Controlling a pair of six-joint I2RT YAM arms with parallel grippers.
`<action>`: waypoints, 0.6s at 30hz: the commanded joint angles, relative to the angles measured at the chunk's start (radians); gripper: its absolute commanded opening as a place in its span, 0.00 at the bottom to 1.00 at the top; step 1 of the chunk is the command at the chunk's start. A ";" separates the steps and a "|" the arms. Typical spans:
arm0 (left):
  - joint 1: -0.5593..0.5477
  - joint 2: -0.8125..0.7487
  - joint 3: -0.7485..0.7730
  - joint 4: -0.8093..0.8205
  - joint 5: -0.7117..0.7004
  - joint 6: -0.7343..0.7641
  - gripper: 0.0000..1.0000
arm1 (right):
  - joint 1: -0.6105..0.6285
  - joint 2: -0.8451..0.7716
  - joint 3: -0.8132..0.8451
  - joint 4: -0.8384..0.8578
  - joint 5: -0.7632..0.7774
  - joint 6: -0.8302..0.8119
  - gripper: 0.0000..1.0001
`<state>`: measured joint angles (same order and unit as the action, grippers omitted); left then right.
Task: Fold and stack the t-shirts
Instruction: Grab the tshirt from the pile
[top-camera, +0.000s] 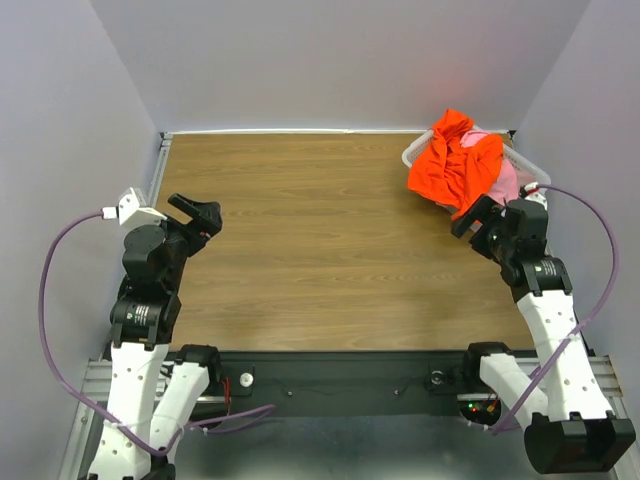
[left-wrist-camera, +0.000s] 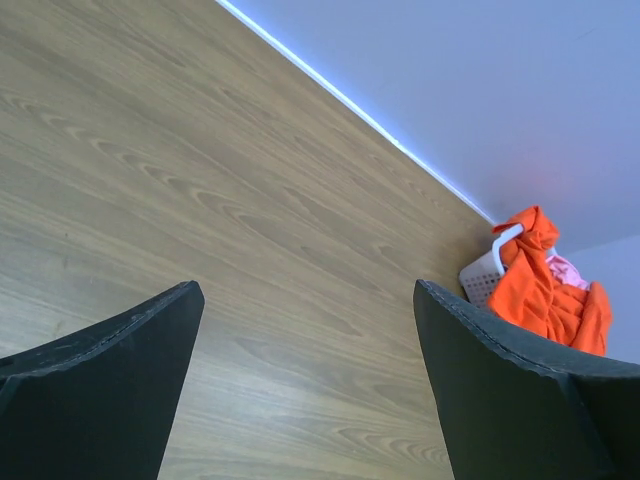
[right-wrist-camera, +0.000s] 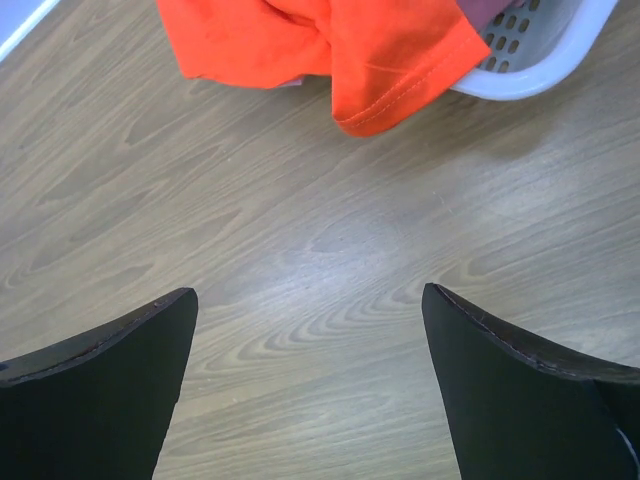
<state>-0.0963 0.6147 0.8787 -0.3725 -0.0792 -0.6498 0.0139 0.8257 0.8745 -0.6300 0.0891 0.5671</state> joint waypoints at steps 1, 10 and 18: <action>0.001 -0.007 0.026 -0.006 0.007 0.022 0.99 | -0.005 -0.002 0.051 0.024 -0.017 -0.101 1.00; 0.001 -0.035 -0.037 0.038 0.044 0.029 0.98 | -0.003 0.217 0.188 0.139 0.061 -0.115 1.00; 0.001 -0.035 -0.047 0.035 0.015 0.035 0.98 | -0.003 0.686 0.434 0.164 0.161 -0.208 1.00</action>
<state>-0.0963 0.5865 0.8413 -0.3820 -0.0540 -0.6365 0.0135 1.3788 1.2335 -0.5106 0.2070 0.4217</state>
